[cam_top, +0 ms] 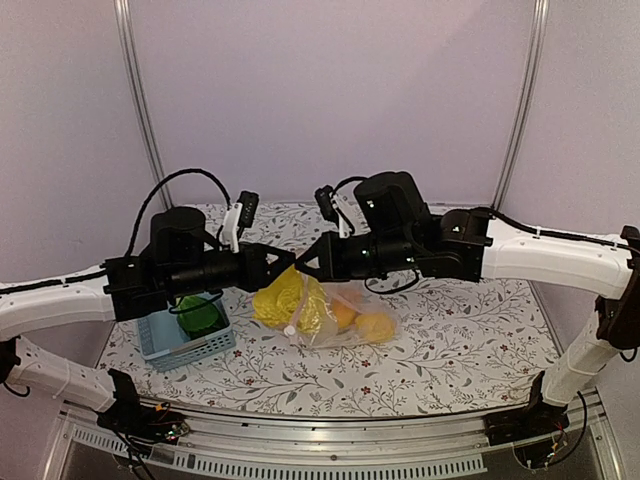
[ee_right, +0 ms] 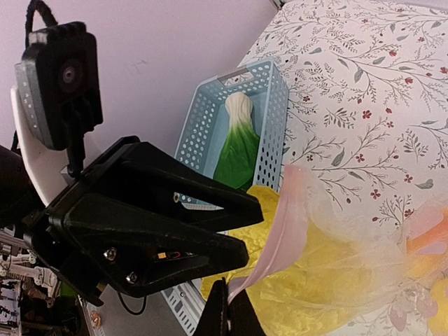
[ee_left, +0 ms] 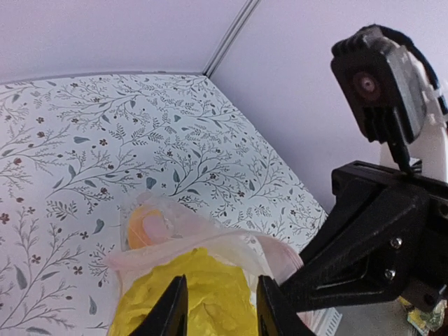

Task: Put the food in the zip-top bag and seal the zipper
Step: Place the fake vegetable in the zipper food storage bag, then adjust the zipper food storage bag at the center of the board.

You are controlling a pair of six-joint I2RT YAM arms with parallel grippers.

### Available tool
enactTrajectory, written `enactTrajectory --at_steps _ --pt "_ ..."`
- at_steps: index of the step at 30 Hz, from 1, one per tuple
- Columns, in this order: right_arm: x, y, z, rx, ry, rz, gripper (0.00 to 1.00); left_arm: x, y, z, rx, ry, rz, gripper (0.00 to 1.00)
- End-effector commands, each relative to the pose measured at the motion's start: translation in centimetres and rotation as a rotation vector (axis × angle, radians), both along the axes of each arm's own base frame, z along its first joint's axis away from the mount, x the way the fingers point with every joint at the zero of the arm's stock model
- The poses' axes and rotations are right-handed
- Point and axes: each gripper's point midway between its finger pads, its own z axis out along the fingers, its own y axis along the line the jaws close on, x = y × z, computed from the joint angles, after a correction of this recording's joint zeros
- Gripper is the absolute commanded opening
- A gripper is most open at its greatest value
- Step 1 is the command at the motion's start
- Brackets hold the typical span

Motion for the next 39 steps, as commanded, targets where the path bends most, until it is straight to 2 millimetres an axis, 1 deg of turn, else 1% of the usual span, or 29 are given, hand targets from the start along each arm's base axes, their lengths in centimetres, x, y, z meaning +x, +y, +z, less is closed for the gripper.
enactTrajectory --at_steps 1,2,4,6,7,10,12,14,18,21,23,28,32,36,39 --pt "2.4 -2.2 1.0 0.043 0.002 -0.112 0.00 -0.7 1.4 1.2 0.034 -0.008 0.003 0.46" --pt "2.6 -2.4 0.9 0.044 0.007 -0.118 0.00 -0.8 1.8 1.8 0.040 -0.006 0.008 0.54" --pt "2.8 -2.7 1.1 0.050 0.002 -0.121 0.00 -0.9 2.7 2.8 0.050 0.006 0.021 0.67" --pt "2.9 -3.0 1.6 0.053 -0.011 -0.124 0.00 -0.9 3.8 3.0 0.068 0.049 0.041 0.74" --pt "3.0 -3.1 1.8 0.056 -0.017 -0.129 0.00 -0.9 4.2 2.8 0.071 0.083 0.047 0.75" --pt "3.5 -3.9 2.5 0.063 -0.034 -0.149 0.00 -1.4 4.7 0.7 0.076 0.210 0.037 0.75" --pt "3.8 -4.3 2.9 0.068 -0.044 -0.162 0.00 -1.9 4.8 -1.0 0.067 0.286 0.039 0.74" --pt "4.0 -4.6 3.1 0.071 -0.048 -0.167 0.00 -2.3 5.0 -2.4 0.041 0.340 0.049 0.70" --pt "4.5 -5.2 3.4 0.071 -0.064 -0.201 0.00 -2.5 6.2 -4.6 -0.027 0.421 0.117 0.62" --pt "4.4 -5.2 3.6 0.077 -0.063 -0.198 0.00 -2.6 6.6 -6.1 -0.052 0.465 0.136 0.57" --pt "4.4 -5.2 3.6 0.078 -0.062 -0.196 0.00 -2.7 6.3 -6.5 -0.071 0.483 0.121 0.57" --pt "4.2 -5.1 3.5 0.078 -0.057 -0.189 0.00 -2.4 5.6 -6.8 -0.081 0.490 0.107 0.56" --pt "4.2 -5.1 3.5 0.080 -0.056 -0.190 0.00 -1.8 5.3 -7.2 -0.079 0.499 0.110 0.52" --pt "4.2 -5.1 3.7 0.084 -0.057 -0.188 0.00 -1.2 4.6 -7.4 -0.089 0.511 0.100 0.46" --pt "4.2 -5.1 3.7 0.085 -0.057 -0.189 0.00 -0.9 4.0 -7.6 -0.094 0.514 0.086 0.44"
